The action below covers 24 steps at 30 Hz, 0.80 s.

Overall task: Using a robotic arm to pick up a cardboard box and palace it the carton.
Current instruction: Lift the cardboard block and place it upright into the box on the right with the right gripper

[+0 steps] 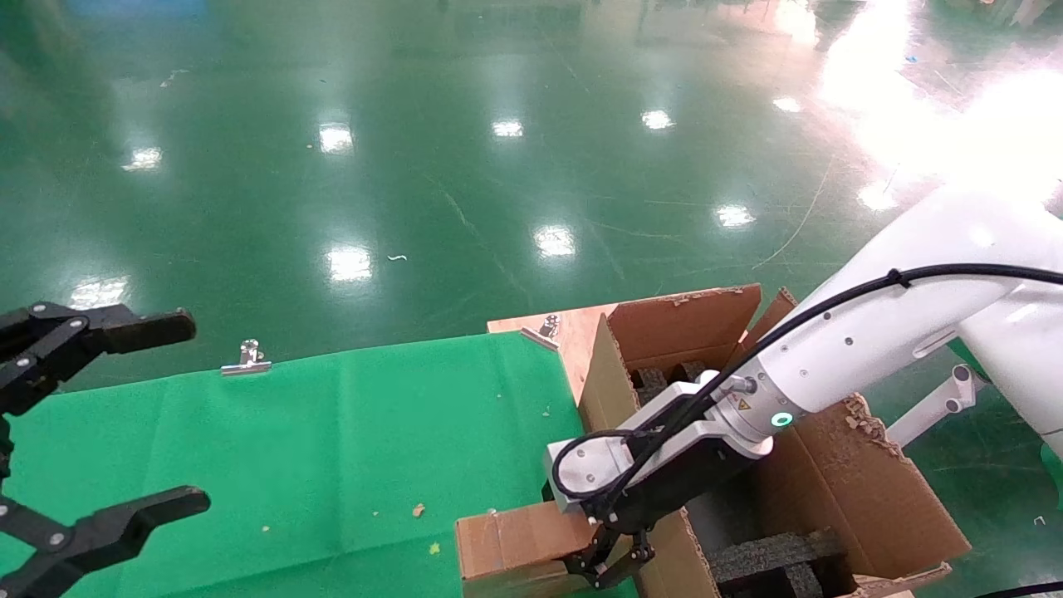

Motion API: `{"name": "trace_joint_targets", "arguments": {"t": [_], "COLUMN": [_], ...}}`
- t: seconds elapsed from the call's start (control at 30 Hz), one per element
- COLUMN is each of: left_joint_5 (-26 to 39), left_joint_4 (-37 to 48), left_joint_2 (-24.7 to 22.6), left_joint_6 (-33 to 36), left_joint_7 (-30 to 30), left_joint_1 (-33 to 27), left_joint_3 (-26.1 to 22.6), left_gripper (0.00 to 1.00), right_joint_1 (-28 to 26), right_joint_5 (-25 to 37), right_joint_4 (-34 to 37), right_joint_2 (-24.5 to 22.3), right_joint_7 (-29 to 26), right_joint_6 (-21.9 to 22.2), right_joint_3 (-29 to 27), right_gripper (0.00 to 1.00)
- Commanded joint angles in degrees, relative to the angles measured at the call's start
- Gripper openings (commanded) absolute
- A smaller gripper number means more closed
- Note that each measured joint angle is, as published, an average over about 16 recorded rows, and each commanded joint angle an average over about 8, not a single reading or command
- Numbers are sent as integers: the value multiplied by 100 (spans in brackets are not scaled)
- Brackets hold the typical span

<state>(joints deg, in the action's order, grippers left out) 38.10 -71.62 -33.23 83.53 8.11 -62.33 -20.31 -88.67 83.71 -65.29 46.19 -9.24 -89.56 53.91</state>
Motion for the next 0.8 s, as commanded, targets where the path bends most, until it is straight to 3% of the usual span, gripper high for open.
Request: {"name": "trace_joint_targets", "arguments": {"t": [0.03,0.4,0.8], "left_joint_5": [0,0,0], "left_joint_4": [0,0,1], "left_joint_2": [0,0,0], "left_joint_6": [0,0,0], "left_joint_7": [0,0,0], "left_joint_1": [0,0,0], "left_joint_3": [0,0,-1], "left_gripper": [100,100,100], "right_joint_1": [11,-543,-2191], "right_joint_5": [3,-455,-1158], "right_joint_4": [-6,271,920], "right_joint_2": [3,-14,-19], "right_joint_7": [0,23,343], "right_joint_6": [0,-82,-155], "right_joint_3": [3,-89,458], "right_gripper": [0,0,0]}}
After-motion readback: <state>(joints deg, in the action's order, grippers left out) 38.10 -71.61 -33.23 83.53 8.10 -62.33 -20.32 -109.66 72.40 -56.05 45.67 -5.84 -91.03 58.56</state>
